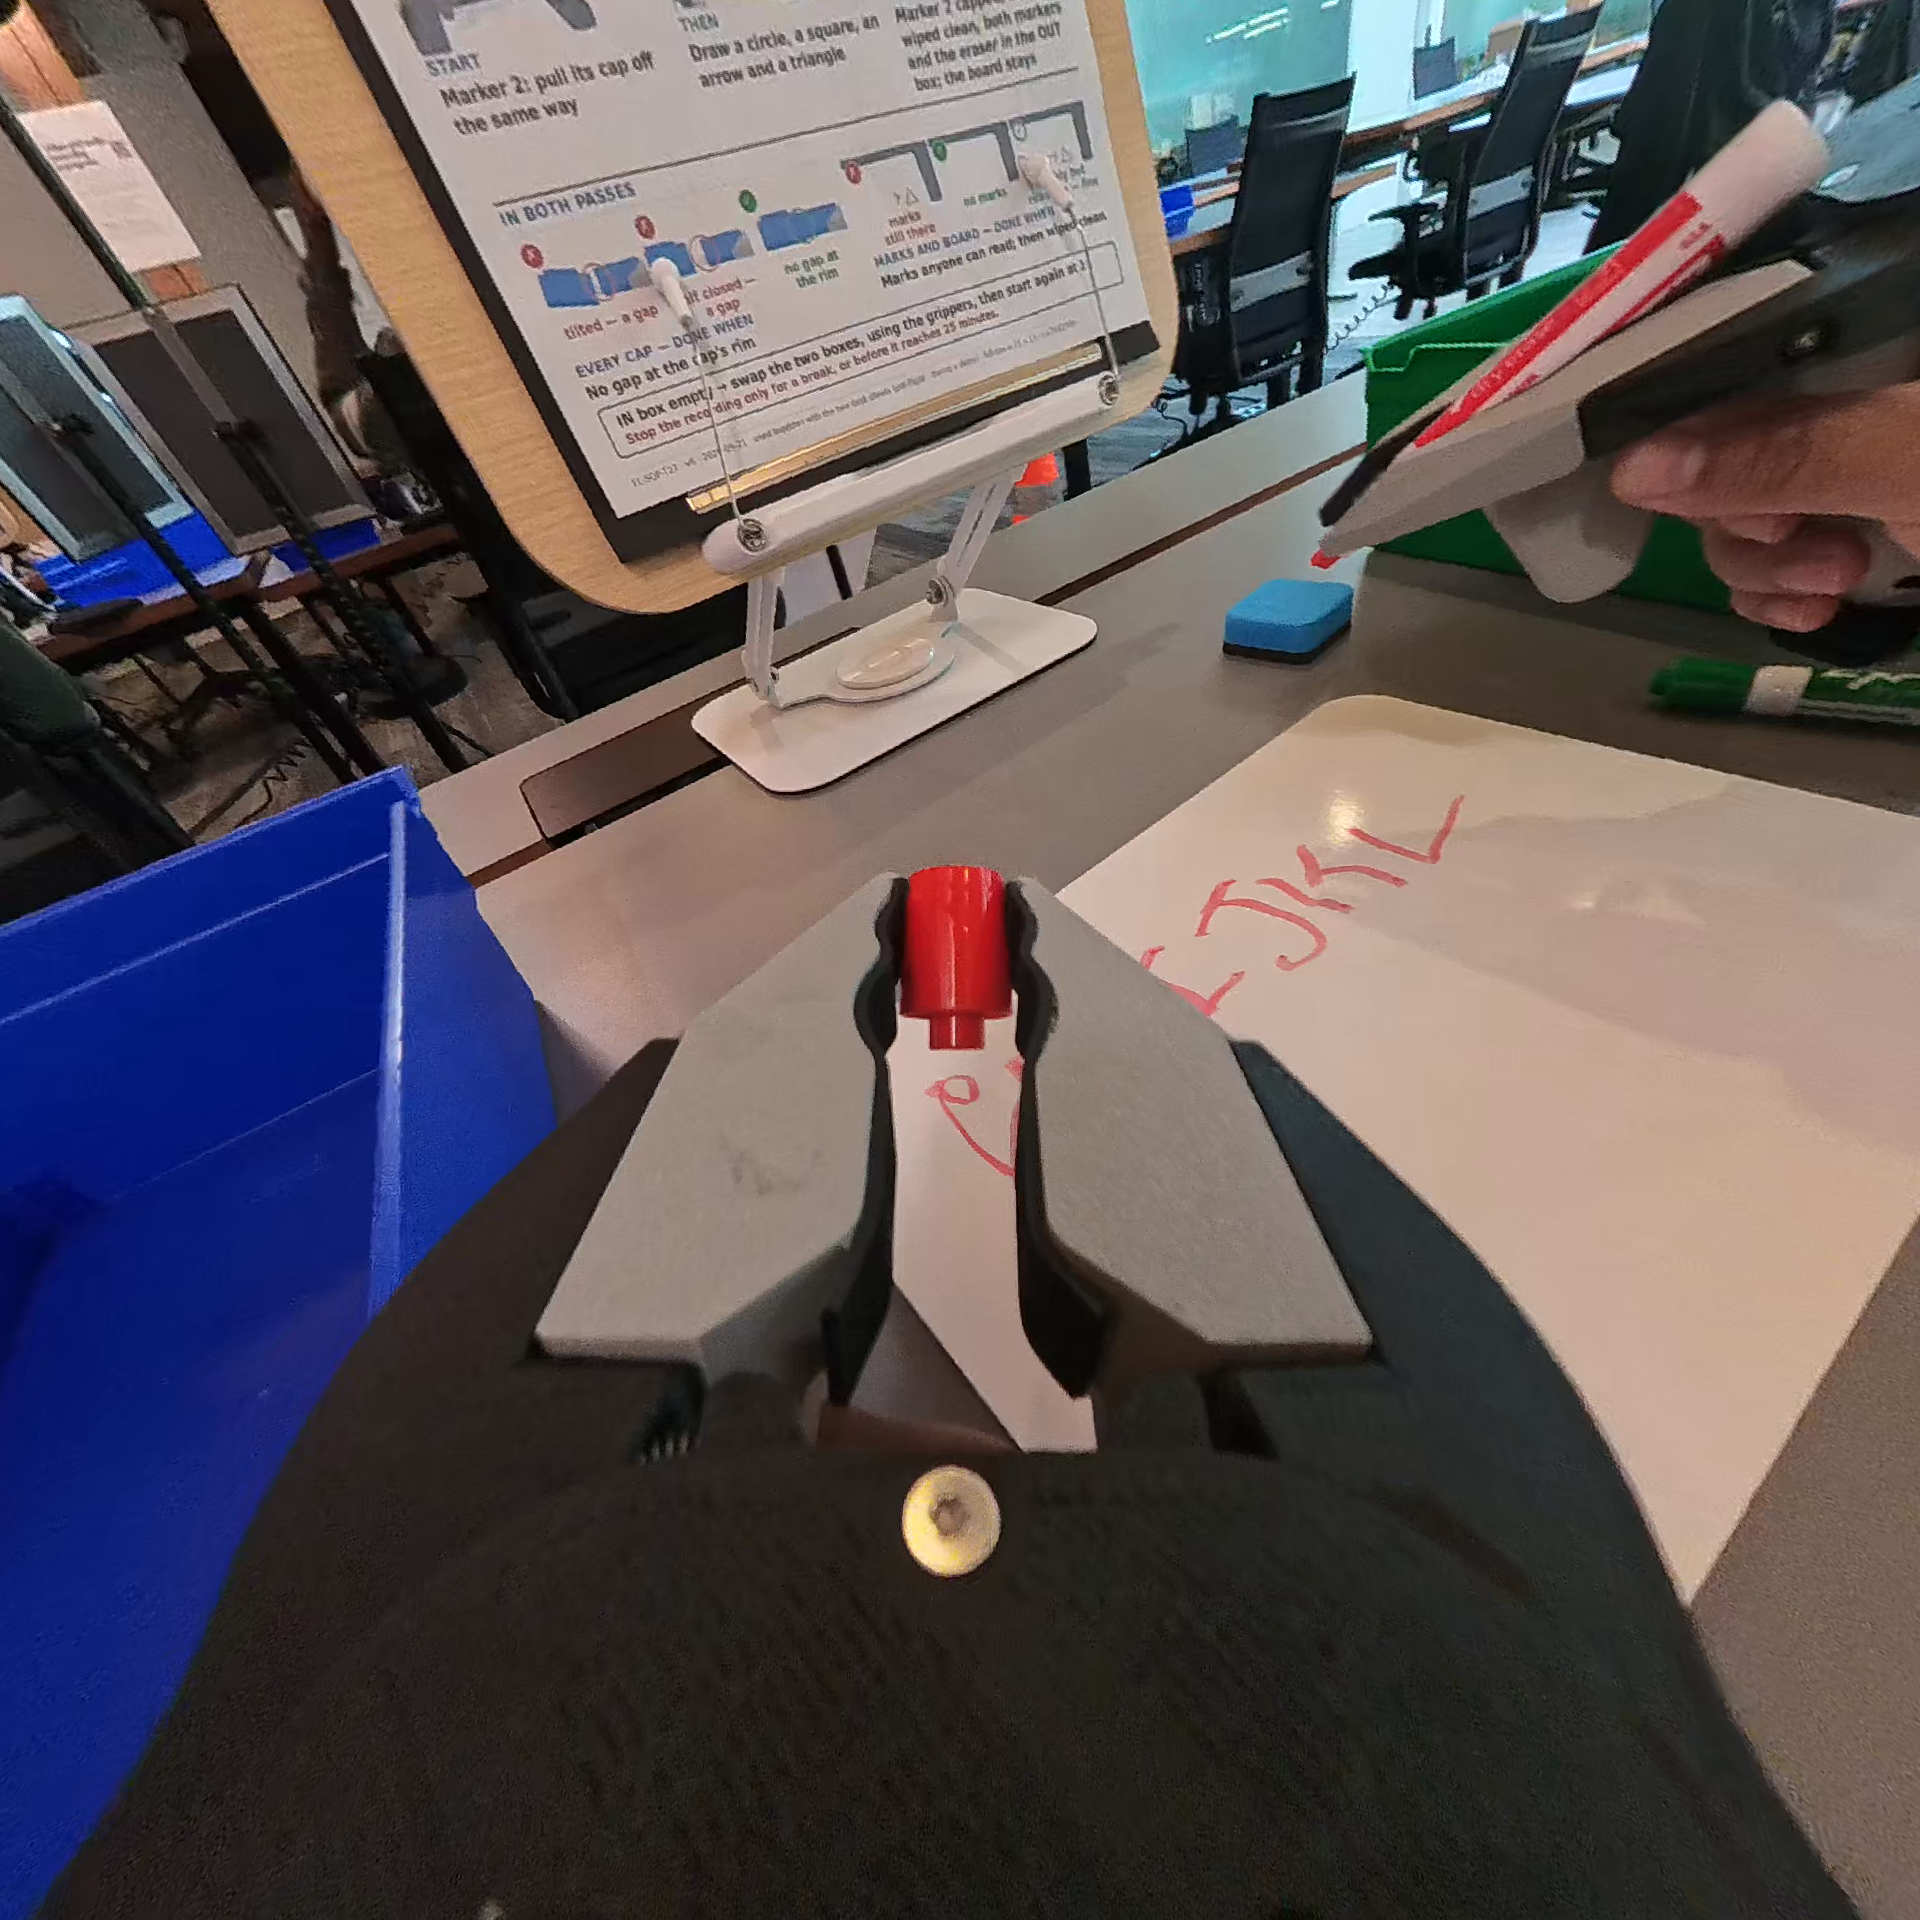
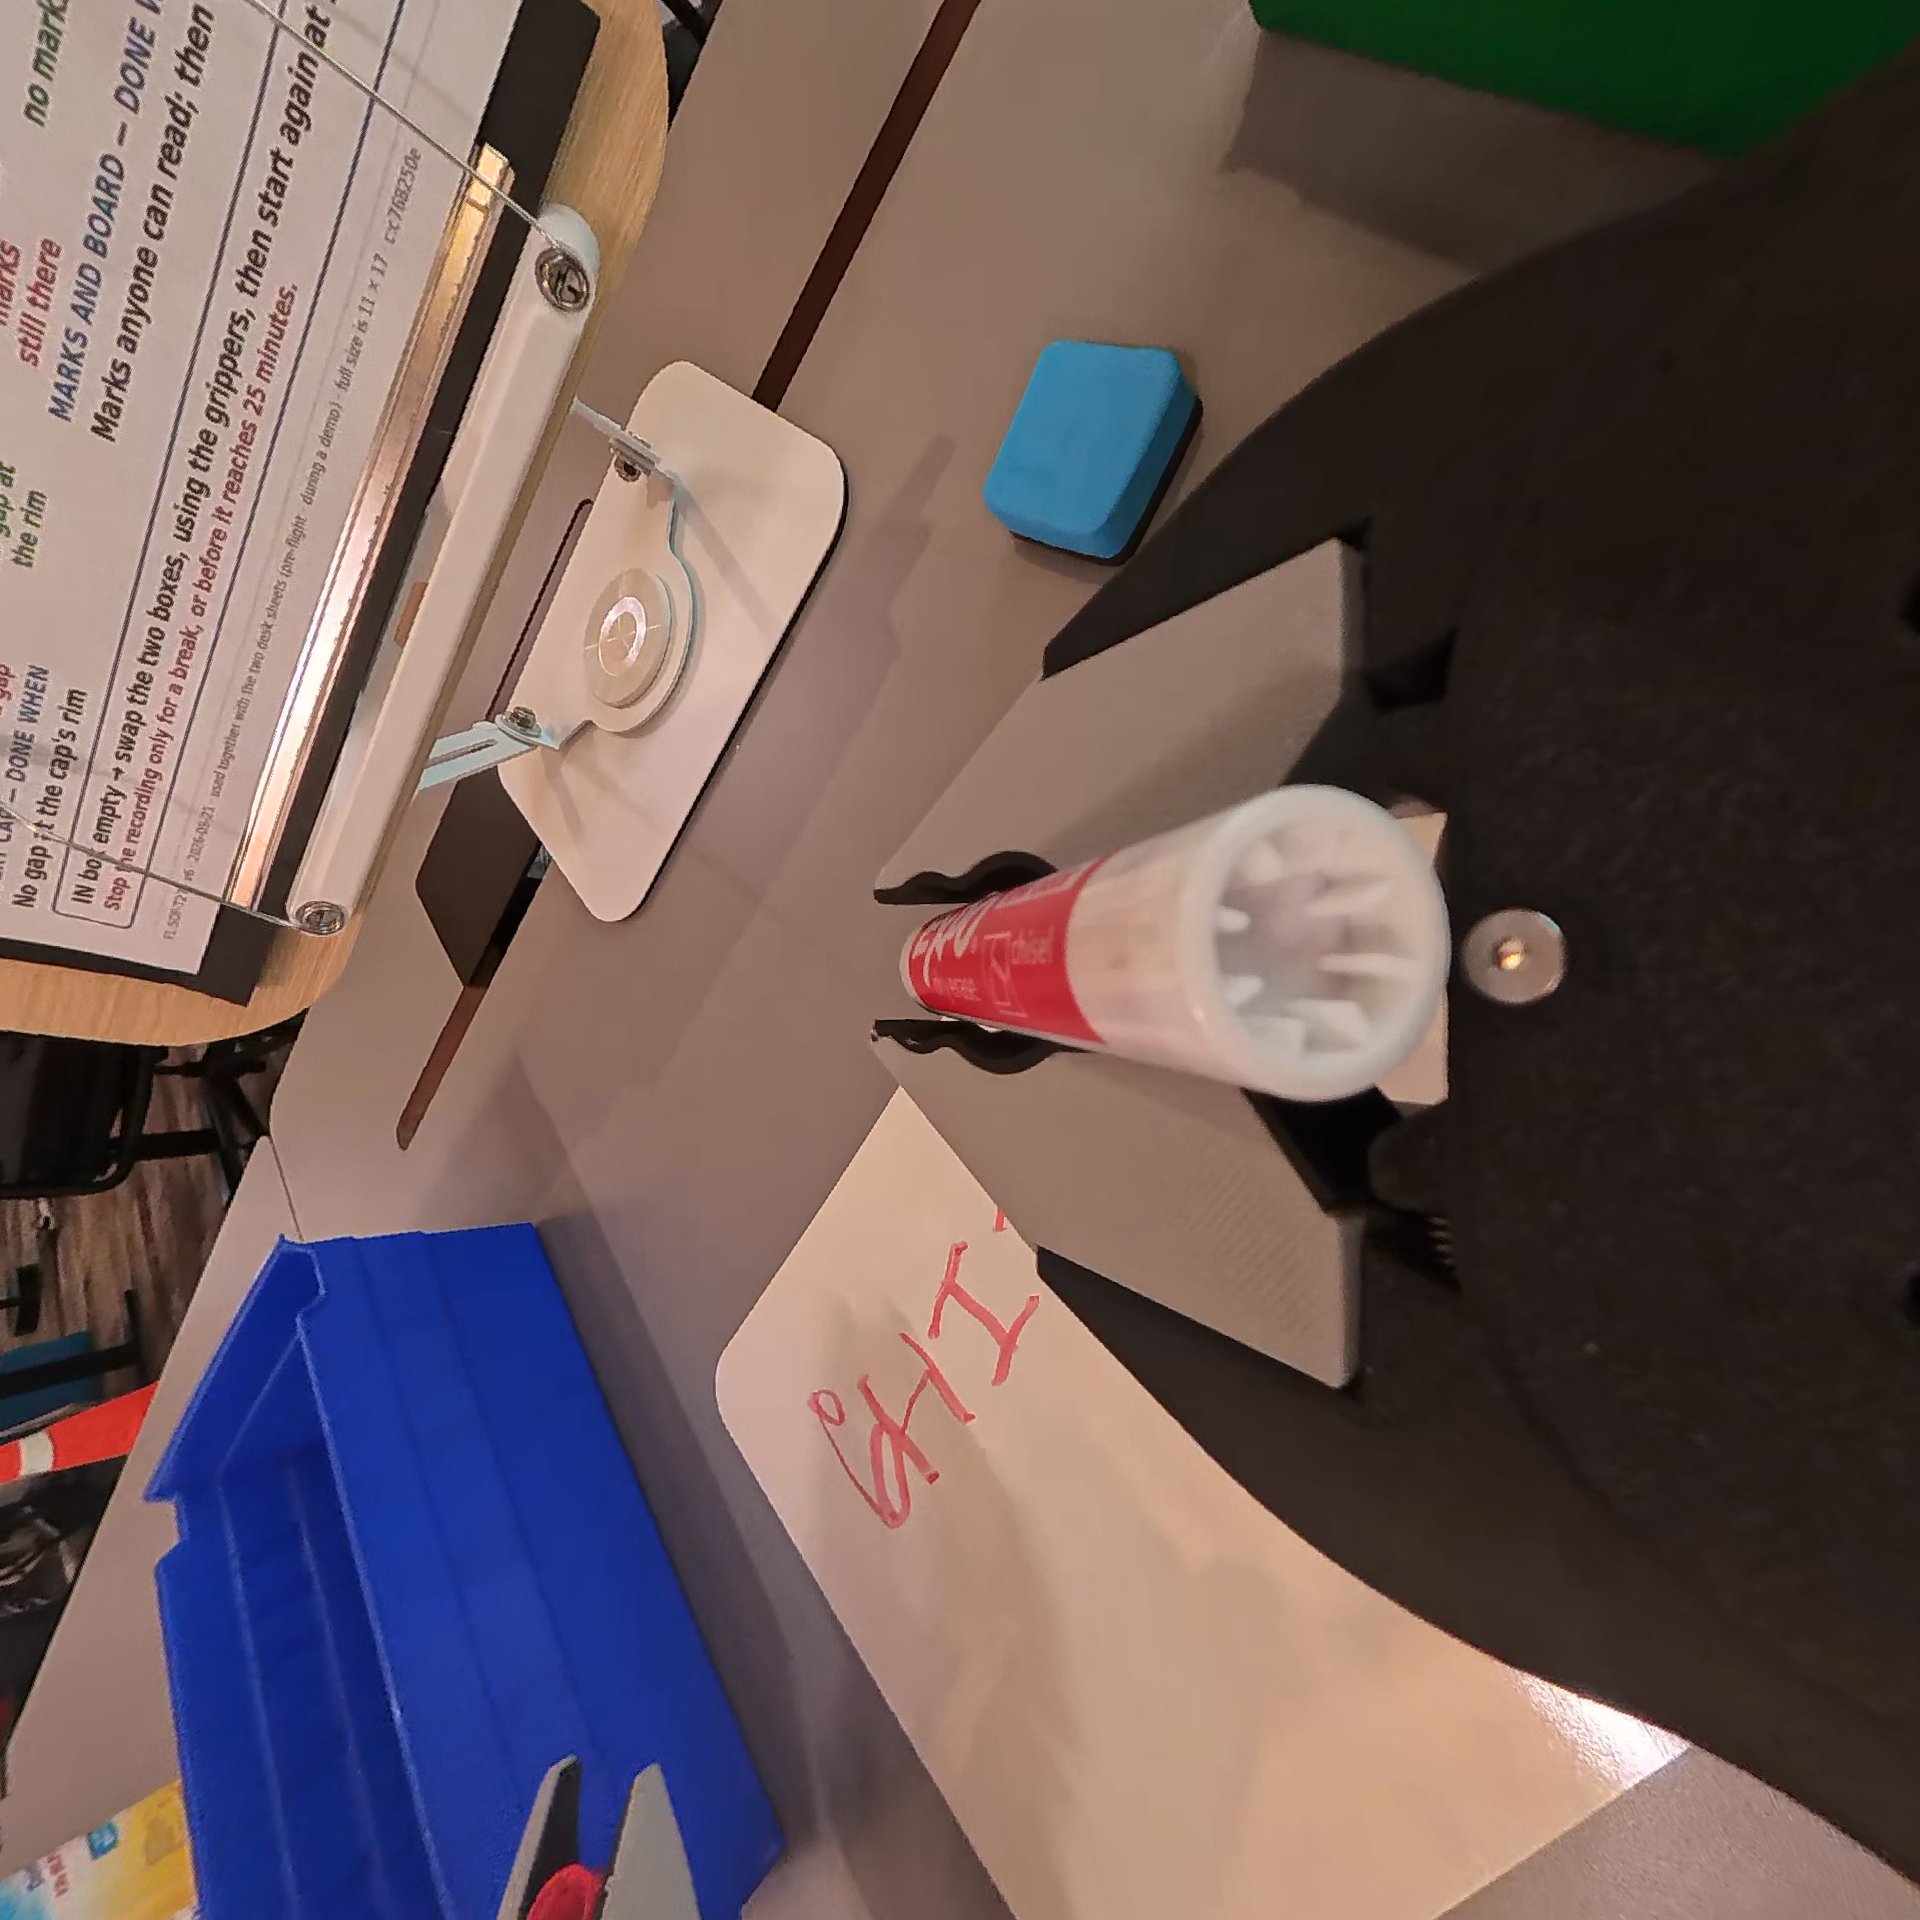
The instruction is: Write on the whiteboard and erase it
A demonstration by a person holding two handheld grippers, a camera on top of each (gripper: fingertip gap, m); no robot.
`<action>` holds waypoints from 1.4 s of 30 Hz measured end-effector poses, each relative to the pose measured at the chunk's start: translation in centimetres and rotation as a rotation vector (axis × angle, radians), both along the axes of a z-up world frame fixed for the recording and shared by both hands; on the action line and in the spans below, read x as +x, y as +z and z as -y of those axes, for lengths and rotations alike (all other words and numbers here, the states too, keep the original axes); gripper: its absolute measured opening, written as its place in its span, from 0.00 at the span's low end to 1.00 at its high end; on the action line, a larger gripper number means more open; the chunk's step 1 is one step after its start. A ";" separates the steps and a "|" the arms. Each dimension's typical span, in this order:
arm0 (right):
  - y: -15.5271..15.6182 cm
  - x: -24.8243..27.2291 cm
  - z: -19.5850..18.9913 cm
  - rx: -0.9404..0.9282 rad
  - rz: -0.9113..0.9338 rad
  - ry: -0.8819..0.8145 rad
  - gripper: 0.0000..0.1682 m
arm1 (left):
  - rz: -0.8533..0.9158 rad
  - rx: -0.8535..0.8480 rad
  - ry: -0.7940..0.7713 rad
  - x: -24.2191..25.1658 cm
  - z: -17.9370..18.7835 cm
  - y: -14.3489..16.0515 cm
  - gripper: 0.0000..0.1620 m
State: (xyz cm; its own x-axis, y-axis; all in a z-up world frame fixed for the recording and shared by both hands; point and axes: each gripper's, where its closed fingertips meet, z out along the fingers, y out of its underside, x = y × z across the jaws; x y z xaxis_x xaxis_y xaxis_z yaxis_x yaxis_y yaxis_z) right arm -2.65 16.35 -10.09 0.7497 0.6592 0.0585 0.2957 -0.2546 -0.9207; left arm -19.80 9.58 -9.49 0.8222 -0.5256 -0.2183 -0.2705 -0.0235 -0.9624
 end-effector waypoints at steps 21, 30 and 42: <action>1.3 -5.6 4.4 -0.027 -0.135 0.334 0.11 | -0.158 -0.039 -0.046 1.5 0.3 -2.5 0.10; 1.0 -5.7 4.1 -0.026 -0.147 0.325 0.11 | -0.152 -0.023 -0.033 1.2 0.2 -2.2 0.10; 1.9 -3.6 2.3 0.044 -0.186 0.175 0.11 | -0.146 -0.017 -0.026 1.0 0.2 -2.0 0.10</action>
